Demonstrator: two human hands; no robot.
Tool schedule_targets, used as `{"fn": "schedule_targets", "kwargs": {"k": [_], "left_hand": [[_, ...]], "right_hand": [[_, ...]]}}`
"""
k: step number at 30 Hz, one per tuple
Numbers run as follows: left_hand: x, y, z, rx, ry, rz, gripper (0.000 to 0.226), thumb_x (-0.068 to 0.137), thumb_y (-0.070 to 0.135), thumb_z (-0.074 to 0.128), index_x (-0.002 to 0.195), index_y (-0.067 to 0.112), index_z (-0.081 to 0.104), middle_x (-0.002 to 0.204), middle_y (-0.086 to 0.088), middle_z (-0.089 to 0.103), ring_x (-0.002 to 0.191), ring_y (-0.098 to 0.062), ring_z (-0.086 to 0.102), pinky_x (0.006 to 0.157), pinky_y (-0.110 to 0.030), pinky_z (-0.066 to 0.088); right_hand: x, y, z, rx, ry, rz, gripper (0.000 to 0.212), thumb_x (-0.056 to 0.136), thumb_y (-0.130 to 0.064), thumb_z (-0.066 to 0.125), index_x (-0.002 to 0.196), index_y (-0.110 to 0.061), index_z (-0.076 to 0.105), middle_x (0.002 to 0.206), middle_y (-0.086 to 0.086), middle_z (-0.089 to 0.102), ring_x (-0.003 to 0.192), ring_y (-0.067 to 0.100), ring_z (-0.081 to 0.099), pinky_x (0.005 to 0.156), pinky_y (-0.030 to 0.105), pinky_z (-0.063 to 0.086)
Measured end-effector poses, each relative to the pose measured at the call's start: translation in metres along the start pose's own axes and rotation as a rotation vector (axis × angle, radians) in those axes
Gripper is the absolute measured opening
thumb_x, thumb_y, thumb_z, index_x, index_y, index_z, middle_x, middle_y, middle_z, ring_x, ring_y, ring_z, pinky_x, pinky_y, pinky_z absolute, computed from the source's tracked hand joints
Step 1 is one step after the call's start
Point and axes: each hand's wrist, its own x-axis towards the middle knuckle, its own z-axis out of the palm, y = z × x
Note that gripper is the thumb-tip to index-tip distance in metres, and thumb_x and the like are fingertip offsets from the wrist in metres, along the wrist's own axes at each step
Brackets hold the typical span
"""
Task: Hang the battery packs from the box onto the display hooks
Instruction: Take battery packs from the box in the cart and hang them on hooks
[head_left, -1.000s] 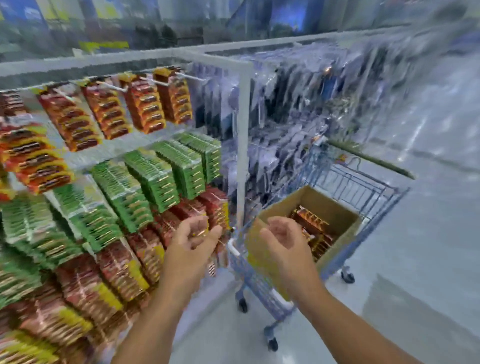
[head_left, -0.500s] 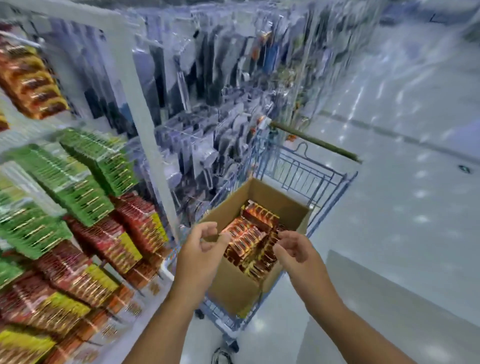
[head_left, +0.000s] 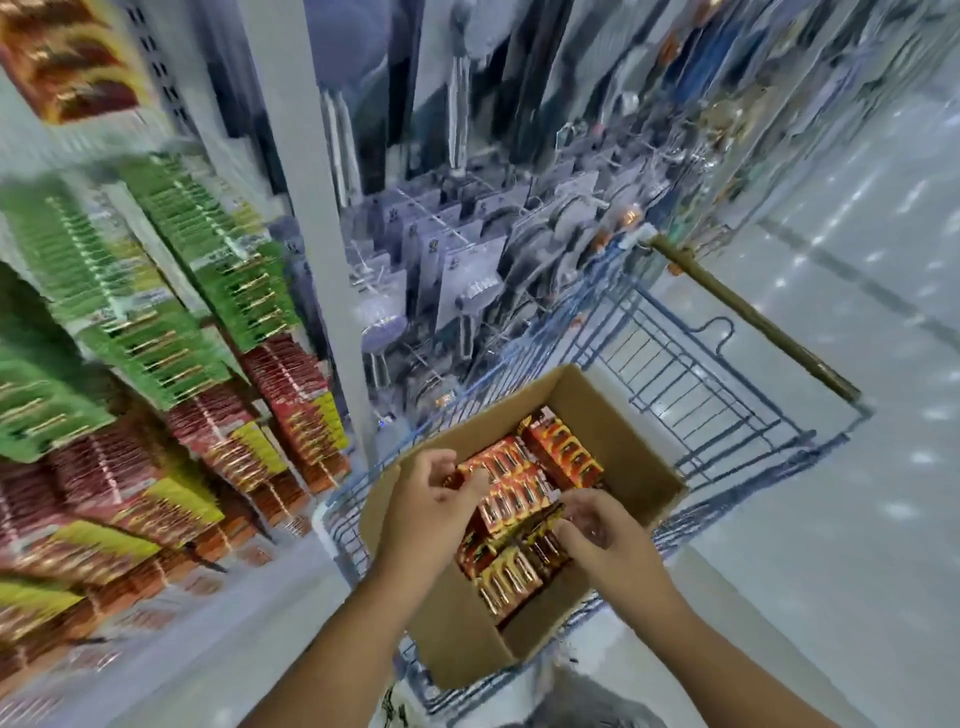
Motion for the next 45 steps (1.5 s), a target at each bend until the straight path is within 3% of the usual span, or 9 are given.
{"fn": "schedule_targets", "kwargs": {"k": [12, 16, 19, 23, 28, 33, 37, 43, 45], "left_hand": [[0.076, -0.045, 0.098, -0.116, 0.384, -0.399, 0.030, 0.097, 0.039, 0.072, 0.120, 0.029, 0.056, 0.114, 0.016, 0.058, 0.086, 0.010, 0.054, 0.058, -0.004, 0.039], [0.103, -0.076, 0.120, -0.142, 0.509, -0.520, 0.025, 0.096, 0.041, 0.072, 0.114, 0.028, 0.059, 0.114, 0.010, 0.063, 0.093, -0.004, 0.060, 0.062, -0.008, 0.039], [0.118, -0.104, 0.137, -0.203, 0.524, -0.623, 0.038, 0.097, 0.049, 0.068, 0.128, 0.030, 0.059, 0.123, 0.011, 0.062, 0.109, -0.012, 0.060, 0.072, -0.017, 0.042], [0.145, -0.145, 0.156, -0.306, 0.605, -0.776, 0.040, 0.098, 0.049, 0.066, 0.130, 0.027, 0.058, 0.123, 0.004, 0.065, 0.111, -0.017, 0.062, 0.087, -0.032, 0.048], [0.164, -0.185, 0.181, -0.197, 0.572, -0.864, 0.037, 0.100, 0.036, 0.067, 0.133, 0.019, 0.059, 0.110, 0.005, 0.058, 0.096, -0.016, 0.056, 0.080, -0.028, 0.044], [0.170, -0.211, 0.181, -0.115, 0.540, -0.907, 0.037, 0.102, 0.033, 0.064, 0.135, 0.016, 0.060, 0.117, 0.002, 0.061, 0.107, -0.024, 0.062, 0.083, -0.030, 0.046], [0.173, -0.225, 0.184, -0.192, 0.516, -0.925, 0.010, 0.100, 0.030, 0.066, 0.107, 0.023, 0.063, 0.111, 0.000, 0.069, 0.101, -0.023, 0.068, 0.092, -0.038, 0.057], [0.177, -0.232, 0.182, -0.148, 0.574, -0.894, 0.030, 0.100, 0.026, 0.067, 0.129, 0.019, 0.061, 0.112, 0.001, 0.065, 0.095, -0.019, 0.062, 0.061, -0.026, 0.046], [0.179, -0.235, 0.185, -0.146, 0.555, -0.883, 0.031, 0.100, 0.027, 0.067, 0.129, 0.019, 0.061, 0.110, 0.002, 0.063, 0.094, -0.018, 0.060, 0.062, -0.026, 0.045]], "right_hand": [[0.183, 0.106, -0.011, -0.533, -0.769, -0.153, 0.028, 0.097, -0.042, 0.069, 0.121, -0.042, 0.055, 0.114, -0.023, 0.051, 0.107, -0.005, 0.054, 0.093, 0.013, 0.042], [0.215, 0.139, 0.007, -0.639, -0.939, -0.203, 0.031, 0.096, -0.044, 0.069, 0.124, -0.037, 0.059, 0.119, -0.018, 0.054, 0.113, 0.005, 0.056, 0.092, 0.016, 0.043], [0.228, 0.159, 0.027, -0.700, -1.047, -0.212, 0.046, 0.098, -0.046, 0.066, 0.138, -0.027, 0.057, 0.133, -0.007, 0.055, 0.123, 0.010, 0.054, 0.094, 0.021, 0.042], [0.237, 0.193, 0.054, -0.684, -1.108, -0.216, 0.054, 0.097, -0.045, 0.069, 0.146, -0.027, 0.054, 0.143, -0.002, 0.055, 0.129, 0.014, 0.053, 0.096, 0.019, 0.040], [0.246, 0.227, 0.080, -0.739, -1.152, -0.270, 0.053, 0.097, -0.040, 0.070, 0.144, -0.021, 0.054, 0.144, 0.001, 0.054, 0.134, 0.019, 0.051, 0.107, 0.027, 0.043], [0.244, 0.240, 0.101, -0.801, -1.181, -0.279, 0.058, 0.096, -0.034, 0.071, 0.148, -0.020, 0.050, 0.145, 0.004, 0.053, 0.133, 0.022, 0.051, 0.106, 0.032, 0.046], [0.241, 0.240, 0.111, -0.841, -1.165, -0.251, 0.058, 0.091, -0.027, 0.077, 0.142, -0.018, 0.053, 0.139, 0.005, 0.057, 0.128, 0.024, 0.056, 0.102, 0.035, 0.051], [0.237, 0.239, 0.118, -1.092, -1.138, -0.475, 0.044, 0.095, -0.033, 0.071, 0.133, -0.015, 0.061, 0.125, 0.008, 0.064, 0.116, 0.027, 0.061, 0.094, 0.036, 0.054], [0.234, 0.241, 0.122, -1.157, -1.177, -0.493, 0.029, 0.096, -0.028, 0.067, 0.122, -0.017, 0.067, 0.114, 0.005, 0.068, 0.111, 0.027, 0.064, 0.099, 0.039, 0.052]]}}
